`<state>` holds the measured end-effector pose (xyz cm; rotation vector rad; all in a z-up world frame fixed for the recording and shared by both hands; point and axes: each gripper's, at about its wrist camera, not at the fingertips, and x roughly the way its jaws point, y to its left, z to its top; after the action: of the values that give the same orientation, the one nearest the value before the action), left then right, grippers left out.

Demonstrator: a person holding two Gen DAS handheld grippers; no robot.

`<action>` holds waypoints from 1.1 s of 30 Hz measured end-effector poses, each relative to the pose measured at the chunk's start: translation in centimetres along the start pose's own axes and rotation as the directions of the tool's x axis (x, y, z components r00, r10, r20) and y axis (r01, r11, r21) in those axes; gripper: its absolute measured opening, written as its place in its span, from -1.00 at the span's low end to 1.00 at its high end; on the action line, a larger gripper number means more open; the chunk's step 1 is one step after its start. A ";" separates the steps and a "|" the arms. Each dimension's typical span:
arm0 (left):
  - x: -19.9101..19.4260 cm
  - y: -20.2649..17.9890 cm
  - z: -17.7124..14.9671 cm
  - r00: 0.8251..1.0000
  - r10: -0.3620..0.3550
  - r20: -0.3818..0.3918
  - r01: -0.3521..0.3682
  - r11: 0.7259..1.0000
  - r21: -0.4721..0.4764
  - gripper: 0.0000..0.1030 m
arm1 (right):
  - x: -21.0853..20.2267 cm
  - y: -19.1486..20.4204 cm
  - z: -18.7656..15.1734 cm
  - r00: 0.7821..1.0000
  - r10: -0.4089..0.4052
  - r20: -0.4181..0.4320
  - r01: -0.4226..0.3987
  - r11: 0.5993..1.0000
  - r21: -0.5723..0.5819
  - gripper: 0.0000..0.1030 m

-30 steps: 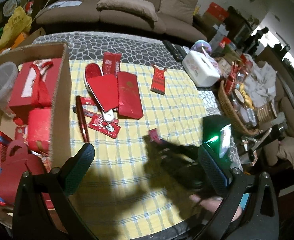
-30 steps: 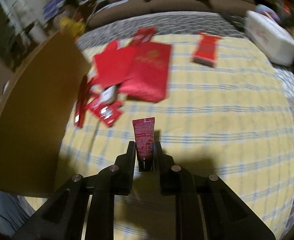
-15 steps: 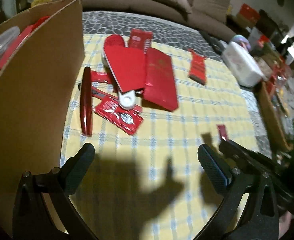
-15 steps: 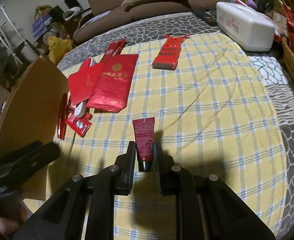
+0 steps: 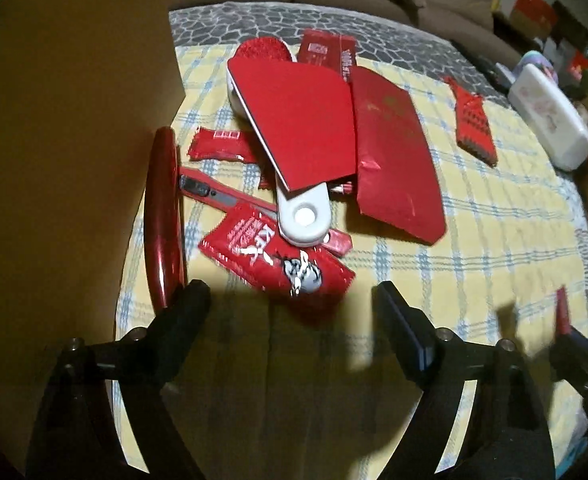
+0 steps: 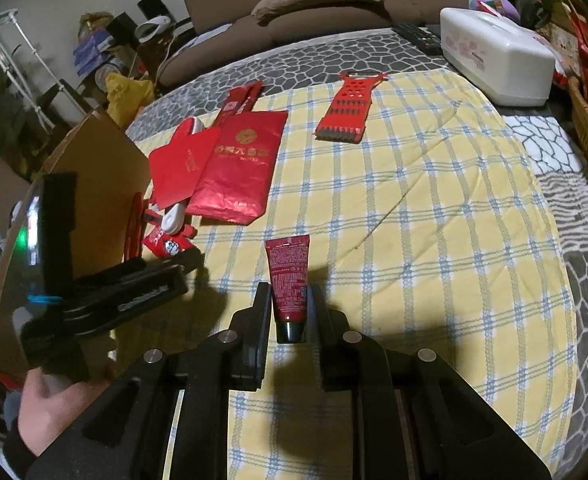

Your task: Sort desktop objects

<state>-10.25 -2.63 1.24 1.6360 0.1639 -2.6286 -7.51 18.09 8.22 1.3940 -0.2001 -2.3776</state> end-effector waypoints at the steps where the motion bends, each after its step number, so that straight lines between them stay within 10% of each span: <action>1: 0.1 -0.1 0.2 1.000 -0.001 0.006 0.001 1.000 0.005 0.58 | 0.0 -0.1 0.0 1.000 0.001 -0.001 -0.001 1.000 0.002 -0.67; 11: -0.8 0.5 -0.1 0.997 -0.061 0.040 0.060 0.998 0.027 -0.79 | 0.3 -0.6 0.1 1.000 0.010 -0.009 -0.010 1.000 0.016 -0.67; 19: -3.1 0.5 -3.1 0.957 -0.291 0.016 0.291 0.957 0.021 -0.81 | 0.4 -0.2 -0.1 1.000 0.021 -0.013 -0.021 1.000 0.008 -0.67; 33: -5.4 0.1 -6.6 0.933 -0.358 -0.047 0.361 0.930 0.073 -0.86 | 0.5 0.5 -0.3 0.999 0.036 -0.019 -0.037 0.999 -0.001 -0.67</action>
<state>-1.92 -2.12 3.21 1.8313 0.4016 -2.9040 -7.37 17.42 7.82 1.3997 -0.2169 -2.3337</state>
